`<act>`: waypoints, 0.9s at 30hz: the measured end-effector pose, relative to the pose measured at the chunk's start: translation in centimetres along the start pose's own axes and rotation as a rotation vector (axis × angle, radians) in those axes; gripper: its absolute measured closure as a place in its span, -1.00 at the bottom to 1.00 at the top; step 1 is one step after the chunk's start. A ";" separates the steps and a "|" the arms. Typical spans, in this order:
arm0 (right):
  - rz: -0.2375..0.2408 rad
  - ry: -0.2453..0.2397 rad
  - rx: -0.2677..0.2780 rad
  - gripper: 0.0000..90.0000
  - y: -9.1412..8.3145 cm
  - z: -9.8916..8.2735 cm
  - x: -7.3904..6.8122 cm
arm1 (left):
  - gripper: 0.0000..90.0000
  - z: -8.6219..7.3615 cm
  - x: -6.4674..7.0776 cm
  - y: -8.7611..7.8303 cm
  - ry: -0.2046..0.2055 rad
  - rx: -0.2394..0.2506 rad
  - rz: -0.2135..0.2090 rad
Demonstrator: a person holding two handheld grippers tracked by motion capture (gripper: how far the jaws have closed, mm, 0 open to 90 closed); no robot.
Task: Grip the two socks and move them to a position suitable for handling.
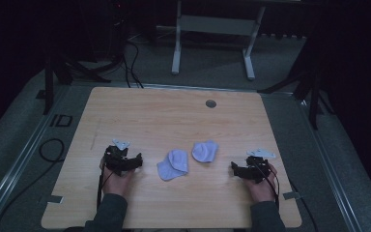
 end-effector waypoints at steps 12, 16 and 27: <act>-0.001 0.001 0.001 -0.69 0.0 0.0 0.0 | -0.16 0.2 -0.1 -0.4 -0.014 0.000 0.009; -0.001 0.001 0.001 -0.69 0.0 0.0 0.0 | 0.09 0.1 0.3 -0.7 0.006 -0.007 -0.008; -0.001 0.001 0.001 -0.69 0.0 0.0 0.0 | 0.88 0.0 2.7 -1.8 0.116 0.011 -0.133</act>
Point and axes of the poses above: each handheld gripper's, and its own axes: y roughly forward along the jaws, z roughly out of its top, x roughly to its right, the point moved 9 cm from there along y, roughly forward along the jaws, and after that the axes turned 14 degrees about z, right-handed, at the moved point
